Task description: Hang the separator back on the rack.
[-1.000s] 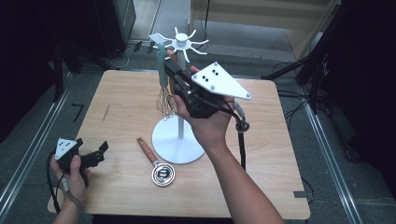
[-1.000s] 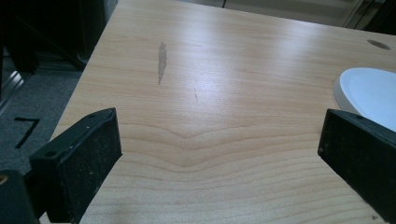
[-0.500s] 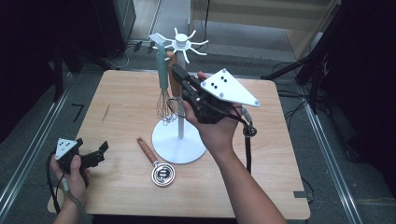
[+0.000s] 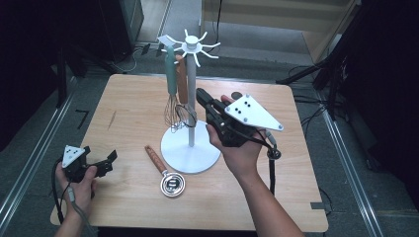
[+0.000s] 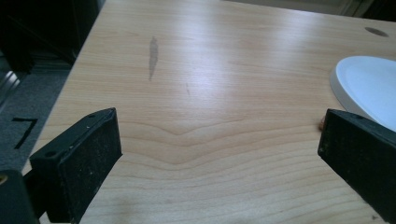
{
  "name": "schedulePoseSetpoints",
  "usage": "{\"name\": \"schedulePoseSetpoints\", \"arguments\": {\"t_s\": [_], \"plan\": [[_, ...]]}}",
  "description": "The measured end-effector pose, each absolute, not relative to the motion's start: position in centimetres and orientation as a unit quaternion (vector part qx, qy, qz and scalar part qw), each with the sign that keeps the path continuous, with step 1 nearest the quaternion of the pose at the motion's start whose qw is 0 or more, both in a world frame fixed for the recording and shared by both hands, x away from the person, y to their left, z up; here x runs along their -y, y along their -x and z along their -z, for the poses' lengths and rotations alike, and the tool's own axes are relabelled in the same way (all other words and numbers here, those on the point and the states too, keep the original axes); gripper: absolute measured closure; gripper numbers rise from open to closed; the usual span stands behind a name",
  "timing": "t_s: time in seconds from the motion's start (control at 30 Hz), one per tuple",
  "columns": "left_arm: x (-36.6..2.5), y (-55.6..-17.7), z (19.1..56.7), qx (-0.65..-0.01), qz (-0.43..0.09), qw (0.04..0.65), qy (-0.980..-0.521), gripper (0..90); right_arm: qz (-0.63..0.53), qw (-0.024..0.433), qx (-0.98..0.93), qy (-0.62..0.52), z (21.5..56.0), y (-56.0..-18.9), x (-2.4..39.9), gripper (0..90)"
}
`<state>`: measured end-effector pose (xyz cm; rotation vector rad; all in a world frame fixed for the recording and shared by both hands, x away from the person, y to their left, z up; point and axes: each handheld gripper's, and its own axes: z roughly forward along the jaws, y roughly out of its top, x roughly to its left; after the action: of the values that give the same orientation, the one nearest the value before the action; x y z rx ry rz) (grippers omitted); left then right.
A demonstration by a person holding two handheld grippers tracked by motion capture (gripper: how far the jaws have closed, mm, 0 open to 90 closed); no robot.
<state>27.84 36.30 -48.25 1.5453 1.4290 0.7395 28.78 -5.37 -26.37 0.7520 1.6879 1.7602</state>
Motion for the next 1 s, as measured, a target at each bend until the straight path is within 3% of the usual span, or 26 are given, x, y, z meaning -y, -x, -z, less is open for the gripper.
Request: {"name": "schedulePoseSetpoints", "arguments": {"t_s": [0.07,0.13,0.23,0.5,0.67,0.8,1.0], "plan": [[-36.1,-28.0,48.2,-0.576,-0.298,0.433,-0.626,0.6,-0.656,0.288,-0.636,-0.287,27.1,-28.7,5.7,90.0],[-35.9,-28.0,48.2,-0.581,-0.308,0.423,-0.624,10.6,-0.654,0.287,-0.637,-0.291,27.8,-28.7,6.0,90.0],[-35.8,-28.0,48.2,-0.578,-0.306,0.425,-0.626,18.6,-0.648,0.284,-0.640,-0.299,28.9,-28.6,6.4,90.0],[-35.6,-28.4,48.3,-0.595,-0.297,0.415,-0.621,61.9,-0.632,0.269,-0.654,-0.319,31.9,-28.1,7.7,90.0],[-34.9,-28.8,48.2,-0.588,-0.268,0.438,-0.625,79.2,-0.617,0.259,-0.665,-0.331,34.1,-27.6,8.2,90.0],[-33.9,-29.1,48.1,-0.574,-0.259,0.438,-0.642,87.5,-0.608,0.245,-0.677,-0.335,35.8,-27.3,8.2,90.0],[-32.7,-29.7,48.1,-0.560,-0.239,0.438,-0.662,90.0,-0.596,0.236,-0.689,-0.338,37.9,-27.0,8.0,90.0]]}}
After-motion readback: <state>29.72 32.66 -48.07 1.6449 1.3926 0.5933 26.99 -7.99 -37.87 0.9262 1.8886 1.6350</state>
